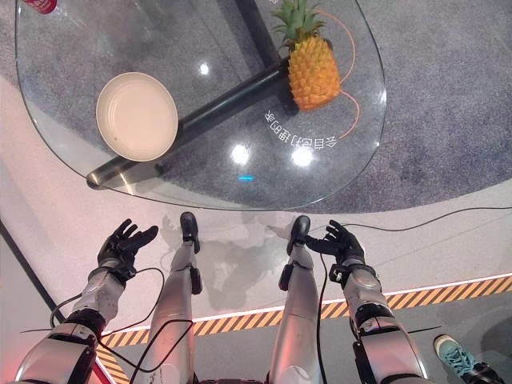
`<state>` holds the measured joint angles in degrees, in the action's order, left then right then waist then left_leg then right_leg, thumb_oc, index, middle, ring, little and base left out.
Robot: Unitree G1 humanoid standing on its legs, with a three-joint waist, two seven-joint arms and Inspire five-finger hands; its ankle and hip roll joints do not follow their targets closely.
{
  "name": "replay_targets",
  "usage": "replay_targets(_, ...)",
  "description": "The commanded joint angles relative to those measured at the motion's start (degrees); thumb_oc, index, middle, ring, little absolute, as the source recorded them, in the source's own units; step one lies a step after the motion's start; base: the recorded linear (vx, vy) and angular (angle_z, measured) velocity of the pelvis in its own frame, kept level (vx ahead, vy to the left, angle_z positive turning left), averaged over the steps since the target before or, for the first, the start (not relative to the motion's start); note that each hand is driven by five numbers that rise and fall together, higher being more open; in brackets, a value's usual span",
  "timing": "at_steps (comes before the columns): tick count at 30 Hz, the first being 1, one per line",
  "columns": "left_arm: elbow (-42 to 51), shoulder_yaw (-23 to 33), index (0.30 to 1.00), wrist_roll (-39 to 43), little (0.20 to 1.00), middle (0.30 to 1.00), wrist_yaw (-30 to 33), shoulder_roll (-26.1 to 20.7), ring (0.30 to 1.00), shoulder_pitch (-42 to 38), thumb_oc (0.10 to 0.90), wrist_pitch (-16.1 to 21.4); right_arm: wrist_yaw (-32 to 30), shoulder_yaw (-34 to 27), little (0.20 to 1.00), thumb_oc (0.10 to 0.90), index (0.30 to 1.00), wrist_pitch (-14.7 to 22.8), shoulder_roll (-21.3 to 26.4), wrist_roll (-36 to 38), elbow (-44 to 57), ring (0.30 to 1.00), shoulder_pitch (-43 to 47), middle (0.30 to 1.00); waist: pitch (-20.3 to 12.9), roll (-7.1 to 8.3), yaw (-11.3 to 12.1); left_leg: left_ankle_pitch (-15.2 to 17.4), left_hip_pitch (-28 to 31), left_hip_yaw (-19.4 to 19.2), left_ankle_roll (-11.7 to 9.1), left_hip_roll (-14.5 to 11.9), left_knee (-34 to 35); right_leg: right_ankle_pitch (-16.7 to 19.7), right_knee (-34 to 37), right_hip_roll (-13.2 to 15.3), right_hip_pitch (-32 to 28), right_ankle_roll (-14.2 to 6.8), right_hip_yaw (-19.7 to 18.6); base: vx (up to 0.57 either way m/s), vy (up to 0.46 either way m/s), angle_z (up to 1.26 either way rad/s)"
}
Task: Pick up the fruit to the plate
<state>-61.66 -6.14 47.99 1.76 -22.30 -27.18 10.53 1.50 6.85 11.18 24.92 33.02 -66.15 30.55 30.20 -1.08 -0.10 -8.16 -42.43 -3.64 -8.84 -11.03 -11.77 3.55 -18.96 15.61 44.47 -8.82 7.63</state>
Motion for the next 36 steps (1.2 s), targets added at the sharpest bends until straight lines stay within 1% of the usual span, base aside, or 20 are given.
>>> replay_targets(1, 0.3, -0.1, 0.900, -2.5, 0.900, 0.900, 1.1, -2.6, 0.900, 2.7, 0.800, 2.6, -3.9, -2.0, 0.900, 0.800, 0.900, 4.5, 4.5, 3.0, 4.0, 0.900, -2.7, 0.900, -0.4, 0.76, 0.9, 5.2, -3.0, 4.9, 1.3, 0.2, -9.4, 1.1, -4.8, 2.1, 2.8, -1.6, -0.2, 0.00, 0.000, 0.00)
replay_targets(3, 0.7, -0.9, 0.900, -2.4, 0.900, 0.900, 1.3, -2.9, 0.900, 2.7, 0.800, 2.4, -5.2, -2.3, 0.900, 0.800, 0.900, 6.2, 5.5, 3.5, 5.2, 0.900, -1.7, 0.900, -0.4, 0.82, 1.1, 5.1, -3.1, 5.1, 1.3, 0.3, -9.2, 1.4, -4.5, 2.2, 2.8, -1.7, 0.0, 0.00, 0.000, 0.00)
replay_targets(5, 0.8, -1.2, 0.900, -2.7, 0.900, 0.900, 1.2, -3.1, 0.900, 2.8, 0.800, 2.6, -6.2, -2.7, 0.900, 0.800, 0.900, 7.1, 6.7, 3.5, 6.3, 0.900, -0.6, 0.900, -0.4, 0.91, 1.3, 5.1, -3.3, 5.2, 1.4, 0.4, -9.1, 1.6, -4.3, 2.2, 2.9, -1.7, 0.3, 0.00, -0.016, 0.01)
replay_targets(10, 1.1, -1.7, 0.900, -2.6, 0.900, 0.900, 0.7, -3.7, 0.900, 3.0, 0.800, 3.0, -11.0, -3.4, 0.900, 0.800, 0.900, 10.0, 9.0, 4.1, 10.9, 0.900, 1.6, 0.900, -0.4, 0.98, 1.7, 5.1, -3.7, 5.6, 1.4, 0.6, -8.9, 1.9, -4.0, 2.6, 3.0, -1.8, 0.9, 0.00, -0.015, 0.01)
replay_targets(15, 1.1, -2.3, 0.900, -2.6, 0.900, 0.900, 0.4, -3.9, 0.900, 3.5, 0.800, 3.2, -15.3, -3.6, 0.900, 0.800, 0.900, 10.8, 11.2, 3.3, 15.3, 0.900, 3.4, 0.900, -0.4, 0.98, 1.7, 4.9, -3.6, 5.6, 1.5, 0.8, -8.4, 2.4, -3.2, 2.9, 2.9, -2.0, 1.4, 0.00, -0.002, 0.04)
replay_targets(20, 1.4, -2.4, 0.900, -2.2, 0.900, 0.900, -0.2, -3.9, 0.900, 4.3, 0.800, 3.9, -18.8, -3.8, 0.900, 0.800, 0.900, 11.6, 13.2, 2.9, 18.5, 0.900, 4.5, 0.900, -0.4, 0.68, 1.7, 4.8, -3.8, 5.4, 1.5, 0.9, -8.0, 2.4, -3.0, 3.0, 3.2, -2.0, 1.5, 0.00, 0.003, 0.01)
replay_targets(23, 1.6, -2.7, 0.900, -1.7, 0.900, 0.900, -0.4, -4.0, 0.900, 4.4, 0.800, 4.0, -21.9, -3.7, 0.900, 0.800, 0.900, 11.6, 14.5, 2.5, 20.2, 0.900, 5.3, 0.900, -0.4, 0.55, 1.7, 4.7, -3.7, 5.2, 1.5, 0.9, -7.5, 2.5, -2.6, 3.2, 3.2, -2.0, 1.8, 0.00, 0.000, 0.00)
replay_targets(24, 1.6, -2.9, 0.900, -1.7, 0.900, 0.900, -0.5, -3.8, 0.900, 4.7, 0.800, 4.2, -24.1, -3.9, 0.900, 0.800, 0.900, 11.6, 14.8, 2.1, 20.7, 0.900, 5.7, 0.900, -0.4, 0.48, 1.7, 4.6, -3.6, 5.2, 1.6, 1.0, -7.4, 2.6, -2.5, 3.2, 3.1, -2.0, 1.9, 0.00, 0.000, 0.00)
replay_targets(25, 1.5, -3.0, 0.900, -1.6, 0.900, 0.900, -0.6, -3.7, 0.900, 4.8, 0.800, 4.3, -25.0, -3.9, 0.900, 0.800, 0.900, 11.8, 15.1, 1.8, 20.7, 0.900, 6.0, 0.900, -0.4, 0.43, 1.7, 4.6, -3.7, 5.2, 1.6, 1.0, -7.4, 2.6, -2.6, 3.3, 3.1, -2.0, 1.8, 0.00, 0.000, 0.00)
replay_targets(28, 1.4, -3.2, 0.900, -1.3, 0.900, 0.900, -0.7, -3.5, 0.900, 5.1, 0.800, 4.5, -29.5, -3.9, 0.900, 0.800, 0.900, 10.7, 16.5, 0.3, 21.9, 0.900, 7.4, 0.900, -0.4, 0.34, 1.7, 4.5, -3.6, 5.1, 1.5, 0.9, -7.2, 2.6, -2.4, 3.2, 3.1, -1.9, 1.9, 0.00, 0.000, 0.00)
replay_targets(32, 1.3, -3.5, 0.900, -0.8, 0.900, 0.900, -0.9, -3.3, 0.900, 5.3, 0.800, 4.8, -32.3, -3.8, 0.900, 0.800, 0.900, 9.6, 18.2, -1.0, 22.1, 0.900, 9.5, 0.900, -0.4, 0.14, 1.7, 4.4, -3.5, 5.0, 1.6, 0.9, -7.0, 2.5, -2.3, 3.1, 3.0, -1.9, 1.9, 0.00, 0.000, 0.00)
replay_targets(36, 1.6, -3.8, 0.900, -0.4, 0.900, 0.900, -1.0, -3.2, 0.900, 5.4, 0.800, 4.6, -39.1, -3.3, 0.900, 0.800, 0.900, 5.4, 19.8, -5.1, 22.0, 0.900, 11.2, 0.900, -0.4, -0.23, 1.8, 4.3, -3.4, 4.7, 1.6, 1.1, -6.6, 2.5, -1.9, 3.2, 3.0, -1.9, 1.9, 0.00, 0.000, 0.00)
